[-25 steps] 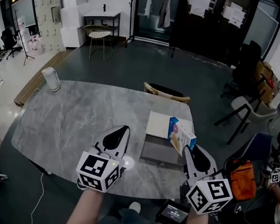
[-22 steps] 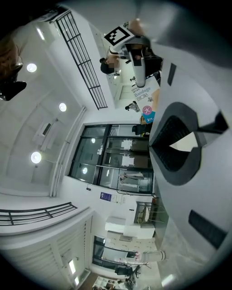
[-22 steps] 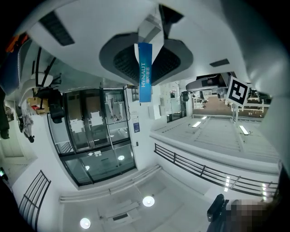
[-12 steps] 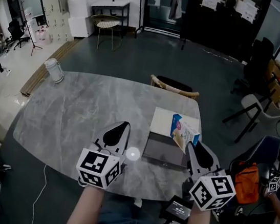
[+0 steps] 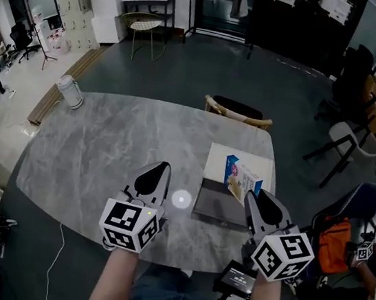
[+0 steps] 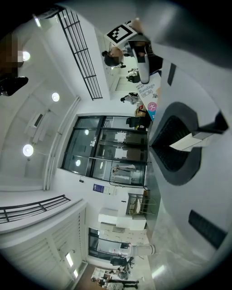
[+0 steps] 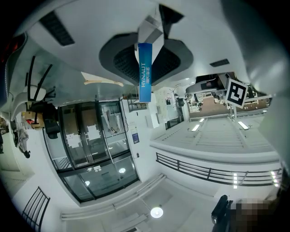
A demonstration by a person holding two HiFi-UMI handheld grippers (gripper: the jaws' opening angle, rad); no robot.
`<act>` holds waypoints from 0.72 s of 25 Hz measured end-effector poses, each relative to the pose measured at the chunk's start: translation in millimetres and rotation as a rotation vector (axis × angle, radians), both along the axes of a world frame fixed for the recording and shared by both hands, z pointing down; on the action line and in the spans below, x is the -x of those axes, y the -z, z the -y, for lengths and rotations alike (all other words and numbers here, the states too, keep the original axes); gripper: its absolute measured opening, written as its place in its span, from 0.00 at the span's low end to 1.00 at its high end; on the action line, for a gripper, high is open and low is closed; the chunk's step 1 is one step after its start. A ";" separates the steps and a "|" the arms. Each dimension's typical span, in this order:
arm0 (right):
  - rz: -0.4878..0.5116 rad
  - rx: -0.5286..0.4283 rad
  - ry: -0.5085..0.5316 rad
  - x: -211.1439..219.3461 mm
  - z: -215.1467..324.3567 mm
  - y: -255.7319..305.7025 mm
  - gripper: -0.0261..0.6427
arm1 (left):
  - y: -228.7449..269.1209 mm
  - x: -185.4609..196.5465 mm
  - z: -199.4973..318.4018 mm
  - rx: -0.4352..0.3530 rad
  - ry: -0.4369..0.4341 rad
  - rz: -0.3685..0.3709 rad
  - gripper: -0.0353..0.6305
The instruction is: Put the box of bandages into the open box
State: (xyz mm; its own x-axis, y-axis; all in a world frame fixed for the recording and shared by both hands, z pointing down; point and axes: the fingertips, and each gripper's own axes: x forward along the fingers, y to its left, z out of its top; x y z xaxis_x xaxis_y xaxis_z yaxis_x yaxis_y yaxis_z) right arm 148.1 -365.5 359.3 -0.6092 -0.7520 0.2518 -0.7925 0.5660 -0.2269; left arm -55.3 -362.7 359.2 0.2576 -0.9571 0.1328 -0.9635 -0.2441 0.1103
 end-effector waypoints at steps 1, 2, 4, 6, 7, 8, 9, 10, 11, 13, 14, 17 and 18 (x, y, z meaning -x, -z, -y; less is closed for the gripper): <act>-0.001 0.014 0.002 0.3 0.2 -4.9 0.18 | -4.6 0.0 0.2 0.010 0.002 -0.001 0.07; -0.001 0.027 0.003 0.7 0.0 -10.1 0.18 | -10.1 0.7 -0.1 0.021 0.004 -0.004 0.07; -0.002 0.057 0.008 3.7 -2.4 -22.6 0.18 | -23.5 4.3 -2.2 0.049 0.016 -0.012 0.07; -0.012 0.096 0.022 8.9 -8.0 -39.7 0.18 | -40.5 9.0 -7.6 0.088 0.030 -0.020 0.07; -0.018 0.119 0.028 11.2 -11.1 -49.5 0.18 | -49.9 11.2 -11.1 0.109 0.036 -0.024 0.07; -0.023 0.142 0.033 13.3 -13.8 -59.1 0.18 | -59.1 13.4 -14.5 0.130 0.042 -0.029 0.07; -0.028 0.162 0.038 15.1 -15.7 -67.5 0.18 | -67.2 15.7 -17.1 0.148 0.048 -0.034 0.07; -0.032 0.178 0.045 16.8 -16.9 -74.5 0.18 | -73.9 18.1 -18.9 0.162 0.055 -0.039 0.07; -0.034 0.191 0.051 18.2 -17.5 -80.1 0.18 | -79.3 20.4 -20.1 0.174 0.062 -0.044 0.07; -0.036 0.215 0.063 20.9 -17.4 -89.1 0.18 | -87.3 24.4 -21.6 0.192 0.076 -0.048 0.07; -0.036 0.228 0.068 22.5 -17.0 -93.0 0.18 | -89.9 26.0 -22.1 0.199 0.081 -0.048 0.07; -0.039 0.285 0.083 29.1 -17.1 -103.6 0.18 | -93.8 30.3 -23.6 0.210 0.090 -0.048 0.07; -0.039 0.311 0.089 31.5 -17.8 -107.0 0.18 | -94.8 31.7 -23.9 0.214 0.091 -0.048 0.07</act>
